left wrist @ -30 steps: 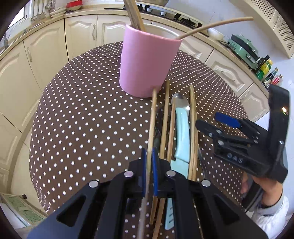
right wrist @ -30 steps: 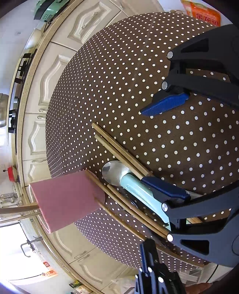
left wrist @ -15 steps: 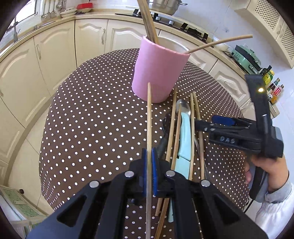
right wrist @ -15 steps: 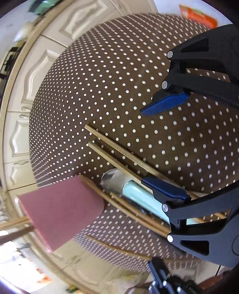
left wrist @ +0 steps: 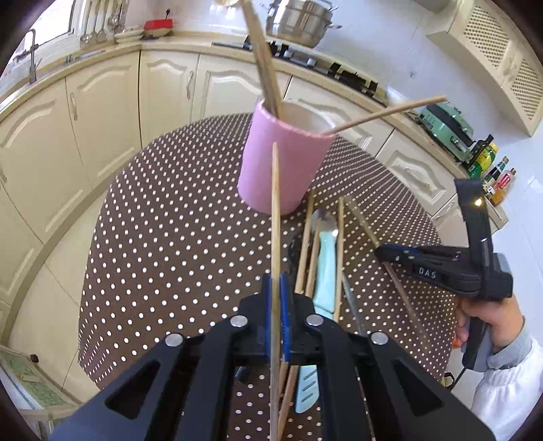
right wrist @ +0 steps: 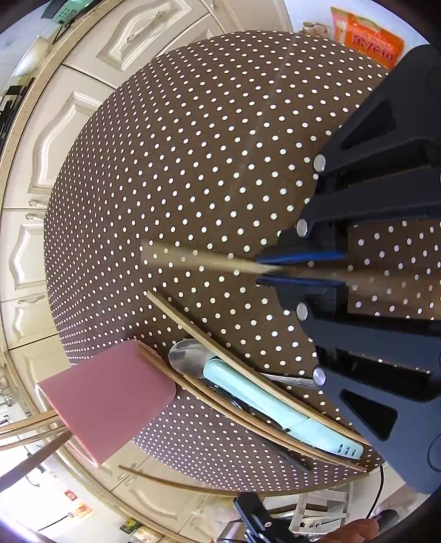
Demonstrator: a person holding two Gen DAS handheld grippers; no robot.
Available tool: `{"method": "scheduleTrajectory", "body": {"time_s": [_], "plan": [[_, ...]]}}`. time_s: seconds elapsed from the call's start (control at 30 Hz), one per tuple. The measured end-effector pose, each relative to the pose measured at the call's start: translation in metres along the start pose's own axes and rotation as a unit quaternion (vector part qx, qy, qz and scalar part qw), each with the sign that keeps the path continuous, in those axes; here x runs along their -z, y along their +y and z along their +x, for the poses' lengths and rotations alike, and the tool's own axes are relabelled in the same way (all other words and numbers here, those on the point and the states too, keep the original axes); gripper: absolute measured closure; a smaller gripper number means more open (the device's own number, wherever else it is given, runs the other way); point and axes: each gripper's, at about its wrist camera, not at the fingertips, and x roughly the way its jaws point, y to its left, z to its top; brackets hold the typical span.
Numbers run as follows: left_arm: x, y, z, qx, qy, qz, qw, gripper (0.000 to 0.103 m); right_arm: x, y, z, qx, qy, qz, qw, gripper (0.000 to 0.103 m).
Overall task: Organize utensils
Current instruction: 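Grasp a chopstick with the left gripper while the right gripper grasps another, then lift both held chopsticks and lower them into the pink cup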
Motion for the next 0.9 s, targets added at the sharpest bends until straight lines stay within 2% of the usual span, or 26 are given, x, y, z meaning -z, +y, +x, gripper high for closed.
{"method": "scheduleTrajectory", "body": {"time_s": [0.2,0.3,0.37,0.63,0.83,0.9], "plan": [[-0.002,-0.011,-0.024,0.002,-0.044,0.014,0.9989,0.098,0.021,-0.021,-0.029,-0.043,-0.064,0.02,0.997,0.097],[-0.005,-0.015,-0.039,0.006,-0.075,0.021,0.9969,0.098,0.038,-0.034,-0.058,-0.068,-0.114,0.03,0.991,0.097],[-0.006,-0.019,-0.049,0.008,-0.098,0.023,0.9948,0.098,0.045,-0.037,-0.08,-0.087,-0.161,0.034,0.982,0.097],[-0.016,-0.038,-0.082,0.017,-0.17,0.04,0.9845,0.098,0.063,-0.031,-0.159,-0.146,-0.324,0.018,0.934,0.097],[-0.034,-0.051,-0.101,0.013,-0.212,0.053,0.9757,0.098,0.054,0.018,-0.187,-0.174,-0.423,-0.021,0.889,0.097],[-0.043,-0.054,-0.105,0.013,-0.224,0.056,0.9729,0.098,0.038,0.034,-0.187,-0.181,-0.439,-0.037,0.879,0.096]]}}
